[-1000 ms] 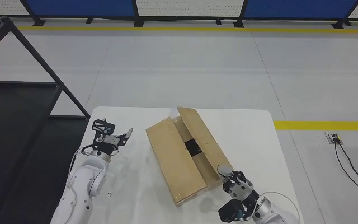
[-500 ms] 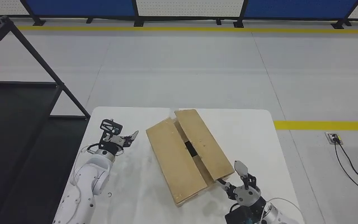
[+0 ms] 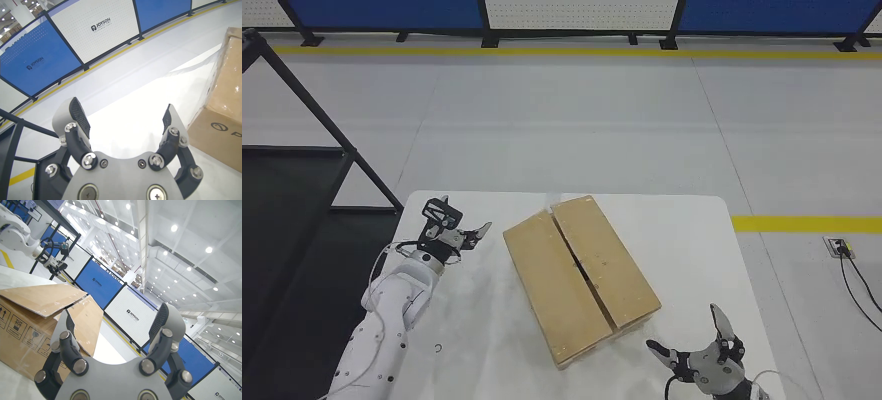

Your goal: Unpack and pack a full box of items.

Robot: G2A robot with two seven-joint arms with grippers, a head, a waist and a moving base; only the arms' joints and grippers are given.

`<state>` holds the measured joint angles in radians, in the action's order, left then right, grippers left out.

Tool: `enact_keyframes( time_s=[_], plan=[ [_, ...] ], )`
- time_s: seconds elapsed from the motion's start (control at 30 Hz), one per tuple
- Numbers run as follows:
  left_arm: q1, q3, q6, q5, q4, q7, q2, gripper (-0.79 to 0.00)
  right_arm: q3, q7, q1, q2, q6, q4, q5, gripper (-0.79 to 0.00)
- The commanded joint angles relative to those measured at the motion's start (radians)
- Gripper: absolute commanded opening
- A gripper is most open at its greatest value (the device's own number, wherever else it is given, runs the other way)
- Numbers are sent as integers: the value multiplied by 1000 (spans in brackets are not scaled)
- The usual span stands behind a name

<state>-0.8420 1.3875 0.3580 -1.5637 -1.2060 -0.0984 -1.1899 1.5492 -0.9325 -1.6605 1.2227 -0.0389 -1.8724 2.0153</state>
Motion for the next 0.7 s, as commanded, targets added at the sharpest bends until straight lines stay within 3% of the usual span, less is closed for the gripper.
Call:
enact_keyframes(
  time_s=[0.0,0.1,0.37,0.67],
  plan=[
    [30,-17,27,-19,42,-23,0,0,1,-4,-3,-1,-2,-2,3,0],
    [65,-39,63,-31,104,-35,-2,0,1,-4,-3,-1,-2,-2,3,0],
    [51,-46,57,-28,88,-25,-3,0,-8,37,2,-1,-10,3,10,0],
    [75,-82,65,-13,103,-12,-9,0,-16,102,13,-14,-68,35,129,0]
  ],
)
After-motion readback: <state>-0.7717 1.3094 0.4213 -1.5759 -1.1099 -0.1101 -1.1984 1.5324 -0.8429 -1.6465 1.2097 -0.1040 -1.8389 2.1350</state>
